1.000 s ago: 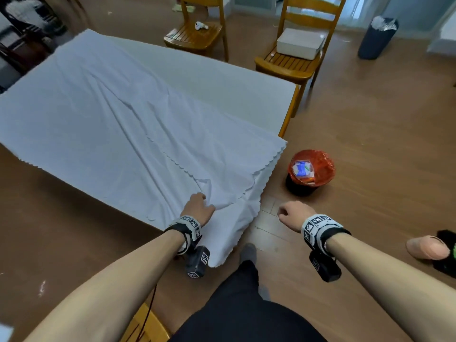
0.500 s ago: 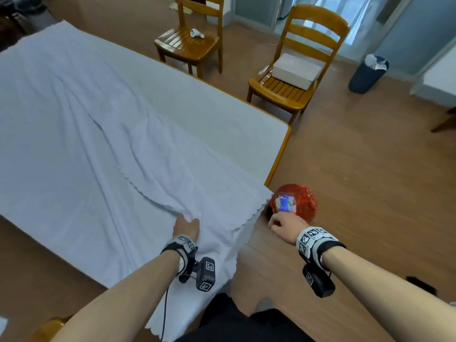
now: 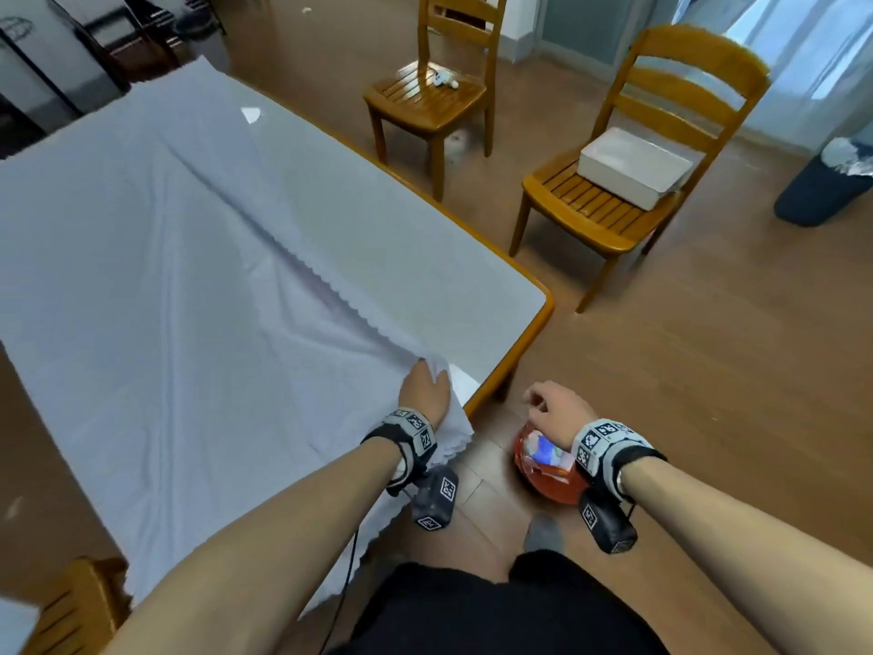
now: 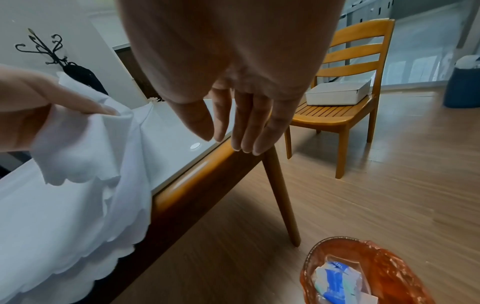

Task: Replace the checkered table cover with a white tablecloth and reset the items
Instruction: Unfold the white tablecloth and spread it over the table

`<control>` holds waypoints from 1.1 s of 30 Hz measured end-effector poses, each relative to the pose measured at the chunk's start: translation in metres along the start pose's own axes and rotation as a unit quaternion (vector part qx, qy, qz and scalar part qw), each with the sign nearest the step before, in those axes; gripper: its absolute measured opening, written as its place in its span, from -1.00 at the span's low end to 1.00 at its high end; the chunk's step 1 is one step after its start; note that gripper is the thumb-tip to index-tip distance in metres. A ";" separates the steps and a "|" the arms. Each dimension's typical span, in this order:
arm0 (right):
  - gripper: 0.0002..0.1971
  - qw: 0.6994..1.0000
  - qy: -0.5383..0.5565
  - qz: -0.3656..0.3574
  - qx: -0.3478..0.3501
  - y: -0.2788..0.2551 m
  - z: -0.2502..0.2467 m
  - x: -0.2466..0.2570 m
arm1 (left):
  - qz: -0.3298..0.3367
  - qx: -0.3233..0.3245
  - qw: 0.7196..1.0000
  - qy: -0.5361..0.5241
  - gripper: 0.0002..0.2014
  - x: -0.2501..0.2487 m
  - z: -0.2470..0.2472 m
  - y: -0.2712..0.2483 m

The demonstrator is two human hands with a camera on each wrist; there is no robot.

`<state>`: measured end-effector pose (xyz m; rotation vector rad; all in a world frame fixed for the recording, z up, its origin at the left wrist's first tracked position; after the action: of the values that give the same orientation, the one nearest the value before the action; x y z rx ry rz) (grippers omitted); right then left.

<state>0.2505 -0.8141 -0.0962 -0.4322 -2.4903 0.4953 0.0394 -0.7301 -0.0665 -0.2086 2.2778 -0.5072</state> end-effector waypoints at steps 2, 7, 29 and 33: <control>-0.77 1.000 -0.008 -0.010 0.014 0.011 -0.018 -0.024 | 0.008 0.019 1.000 0.011 -0.58 -0.024 0.024 -0.005; -0.77 0.999 -0.034 -0.014 0.033 0.046 -0.048 -0.054 | 0.069 0.122 0.990 0.010 -0.59 -0.063 0.061 -0.031; -0.55 0.974 -0.152 -0.151 0.077 0.136 -0.057 0.044 | 0.039 0.015 0.993 0.115 -0.50 0.024 0.030 0.067; -0.56 0.954 -0.198 -0.201 0.097 0.159 -0.062 0.068 | 0.029 0.062 0.978 0.196 -0.47 0.020 0.035 0.069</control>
<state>0.2636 -0.6311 -0.0857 0.2788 -2.7690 0.7018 0.0516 -0.6835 -0.1308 0.0250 2.6130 -0.7072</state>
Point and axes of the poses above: each hand's wrist, its own y-axis towards the middle knuckle, its own z-axis out of the palm, x = y × z, the point moved 3 cm from there along y, towards the middle knuckle, and after that the axes turned 5 degrees about -x, right-handed, at the moved point
